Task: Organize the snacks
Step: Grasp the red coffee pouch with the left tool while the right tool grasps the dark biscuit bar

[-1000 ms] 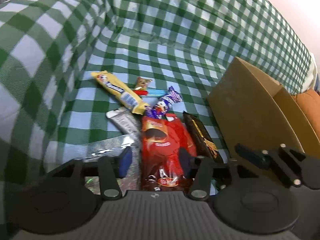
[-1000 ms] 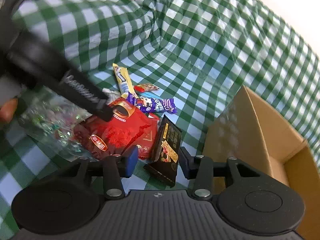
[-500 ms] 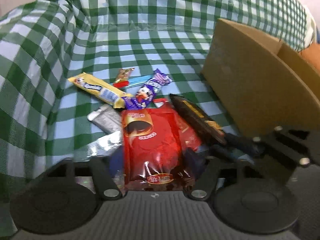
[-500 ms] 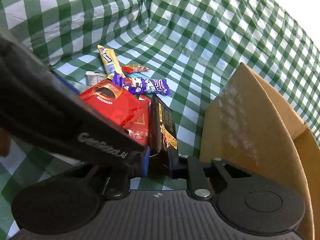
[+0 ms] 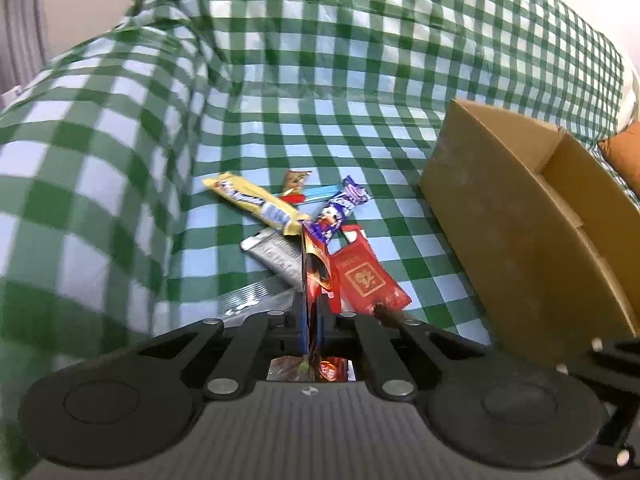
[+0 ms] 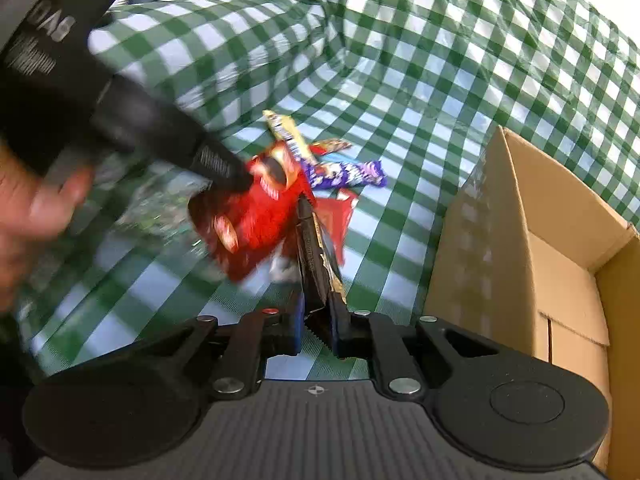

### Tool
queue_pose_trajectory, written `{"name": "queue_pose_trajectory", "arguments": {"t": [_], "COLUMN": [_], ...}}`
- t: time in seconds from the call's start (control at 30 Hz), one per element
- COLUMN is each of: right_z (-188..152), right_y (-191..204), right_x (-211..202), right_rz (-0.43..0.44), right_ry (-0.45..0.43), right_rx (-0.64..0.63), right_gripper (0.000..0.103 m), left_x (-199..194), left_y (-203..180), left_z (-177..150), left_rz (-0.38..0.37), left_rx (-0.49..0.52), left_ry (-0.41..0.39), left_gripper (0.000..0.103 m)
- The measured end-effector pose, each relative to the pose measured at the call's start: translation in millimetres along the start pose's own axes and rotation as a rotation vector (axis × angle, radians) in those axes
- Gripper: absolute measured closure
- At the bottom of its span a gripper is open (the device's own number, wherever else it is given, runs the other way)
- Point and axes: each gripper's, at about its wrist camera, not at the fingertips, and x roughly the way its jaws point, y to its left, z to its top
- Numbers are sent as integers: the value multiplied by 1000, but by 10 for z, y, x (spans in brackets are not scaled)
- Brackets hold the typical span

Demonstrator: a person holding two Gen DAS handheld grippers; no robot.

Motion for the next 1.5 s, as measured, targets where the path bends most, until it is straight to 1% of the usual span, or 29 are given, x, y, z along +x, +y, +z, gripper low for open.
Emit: {"name": "queue_pose_trajectory", "arguments": {"t": [0.1, 0.17, 0.2, 0.23, 0.27, 0.3, 0.33, 0.37, 0.4, 0.47, 0.5, 0.53, 0.57, 0.63, 0.73, 0.77, 0.8, 0.83, 0.93, 1.03, 1.13, 1.2, 1.3, 1.33, 1.37, 1.4, 1.47, 1.5], "right_z": [-151, -252, -295, -323, -328, -312, -292, -267, -251, -243, -241, -255, -256, -263, -252, -245, -241, -255, -256, -274, -297, -296, -289, -293, -291, -290, -306, -306], "right_y": [64, 123, 137, 154, 150, 127, 99, 69, 37, -23, -44, -56, -69, -52, -29, -24, -21, -12, -22, -74, -117, -137, -160, -158, -158, -157, -124, -126], "right_x": [-107, -94, -75, -67, -55, -46, -47, -32, -4, 78, 128, 180, 234, 324, 420, 439, 453, 465, 441, 416, 432, 454, 486, 499, 505, 508, 489, 487], "right_rz": [26, 74, 95, 99, 100, 103, 107, 112, 120, 140, 146, 156, 172, 193, 191, 188, 180, 174, 141, 93, 80, 84, 95, 96, 95, 93, 90, 89], "right_ry": [29, 55, 51, 42, 32, 14, -2, -14, -19, -11, 1, 16, 31, 64, 87, 93, 97, 104, 106, 116, 131, 130, 127, 125, 123, 121, 117, 114], "right_rx": [6, 6, 15, 20, 28, 44, 58, 69, 79, 111, 128, 149, 167, 181, 175, 172, 170, 168, 185, 229, 252, 250, 253, 253, 250, 244, 233, 230], "right_gripper": [90, 88, 84, 69, 47, 39, 30, 29, 29, 25, 25, 25, 25, 25, 25, 28, 37, 59, 60, 60, 60, 60, 59, 59, 59, 59, 60, 60], "left_x": [-38, -7, 20, 38, 40, 29, 22, 9, 19, 76, 122, 178, 243, 350, 487, 530, 556, 587, 637, 655, 686, 712, 721, 719, 711, 695, 652, 635], "left_y": [78, 140, 164, 176, 179, 180, 186, 184, 175, 165, 140, 116, 89, 24, -48, -53, -69, -92, -154, -182, -245, -305, -353, -354, -358, -370, -402, -408], "left_z": [-57, -95, -114, -140, -148, -149, -150, -138, -133, -120, -116, -115, -92, -84, -65, -66, -66, -58, -40, -37, -52, -76, -95, -100, -99, -96, -83, -76], "left_rz": [18, 24, 26, 26, 38, 44, 38, 30, 26, 11, 5, 3, 9, 39, 98, 118, 130, 143, 173, 195, 206, 216, 217, 215, 208, 204, 212, 213], "left_rx": [-23, -39, -48, -54, -52, -50, -55, -63, -69, -81, -88, -95, -100, -114, -133, -139, -144, -147, -132, -117, -88, -45, -4, 2, 6, 13, 39, 47], "left_ry": [63, 121, 150, 170, 174, 164, 153, 144, 142, 153, 168, 194, 217, 258, 307, 319, 326, 332, 344, 353, 362, 373, 374, 374, 371, 362, 337, 327], "left_gripper": [99, 97, 96, 95, 90, 85, 65, 45, 39, 37, 36, 33, 28, 25, 21, 20, 19, 18, 16, 15, 14, 14, 14, 15, 20, 22, 32, 34]}}
